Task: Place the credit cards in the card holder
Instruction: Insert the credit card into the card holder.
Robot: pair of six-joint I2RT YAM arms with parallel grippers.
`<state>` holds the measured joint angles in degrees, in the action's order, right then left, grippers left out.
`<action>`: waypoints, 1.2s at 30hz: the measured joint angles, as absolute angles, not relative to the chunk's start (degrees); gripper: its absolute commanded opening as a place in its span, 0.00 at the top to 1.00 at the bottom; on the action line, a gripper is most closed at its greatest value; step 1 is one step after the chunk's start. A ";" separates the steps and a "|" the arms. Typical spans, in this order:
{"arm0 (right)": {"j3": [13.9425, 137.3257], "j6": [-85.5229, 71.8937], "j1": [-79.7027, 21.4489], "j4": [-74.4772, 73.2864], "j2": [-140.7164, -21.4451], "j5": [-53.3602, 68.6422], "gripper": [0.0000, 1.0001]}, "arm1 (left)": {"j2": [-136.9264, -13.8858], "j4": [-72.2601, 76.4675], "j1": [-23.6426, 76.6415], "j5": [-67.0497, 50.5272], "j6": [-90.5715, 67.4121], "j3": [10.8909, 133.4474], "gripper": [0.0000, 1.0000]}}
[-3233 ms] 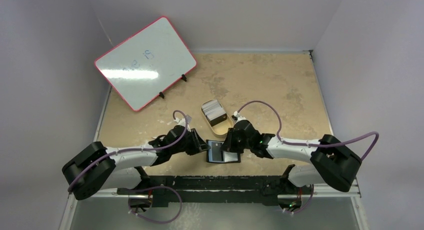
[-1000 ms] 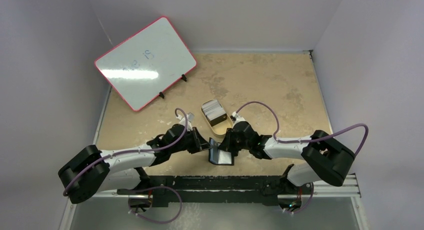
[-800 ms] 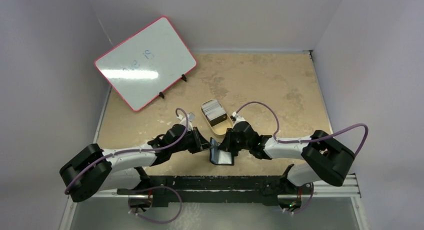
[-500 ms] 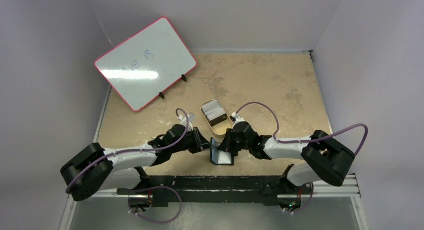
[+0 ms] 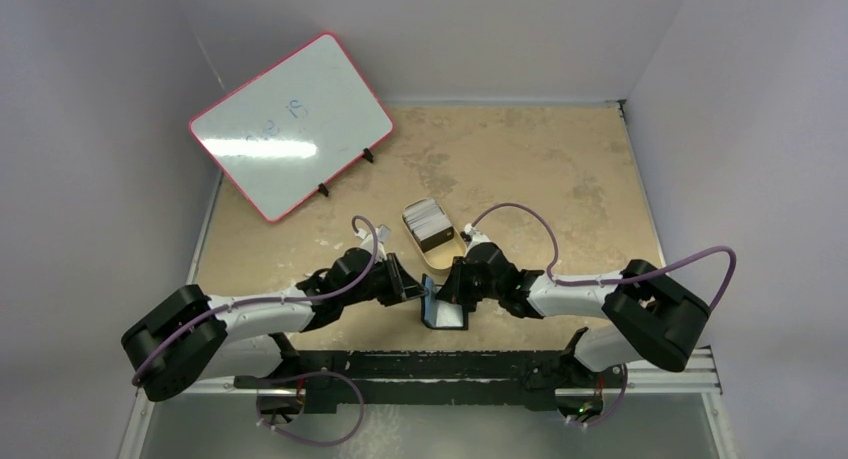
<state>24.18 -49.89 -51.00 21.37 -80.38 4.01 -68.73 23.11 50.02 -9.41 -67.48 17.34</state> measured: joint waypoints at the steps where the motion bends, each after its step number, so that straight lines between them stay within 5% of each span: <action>1: 24.18 -49.87 -51.00 21.34 -80.38 3.99 0.88 | -68.77 23.09 50.02 -9.41 -67.46 17.34 0.93; 22: 24.18 -49.87 -51.00 21.34 -80.38 3.99 0.86 | -68.79 9.85 50.02 -5.37 -63.40 21.23 0.80; 27: 24.36 -49.87 -51.07 21.15 -80.36 3.99 0.83 | -69.10 7.99 50.02 -5.19 -62.85 22.33 0.99; 36: 26.00 -49.84 -51.48 12.62 -72.25 3.18 0.72 | -66.50 -1.23 50.02 -2.68 -61.10 25.76 1.00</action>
<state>26.00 -49.84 -51.48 12.62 -72.25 3.18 -66.50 -1.23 50.02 -2.68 -61.10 25.76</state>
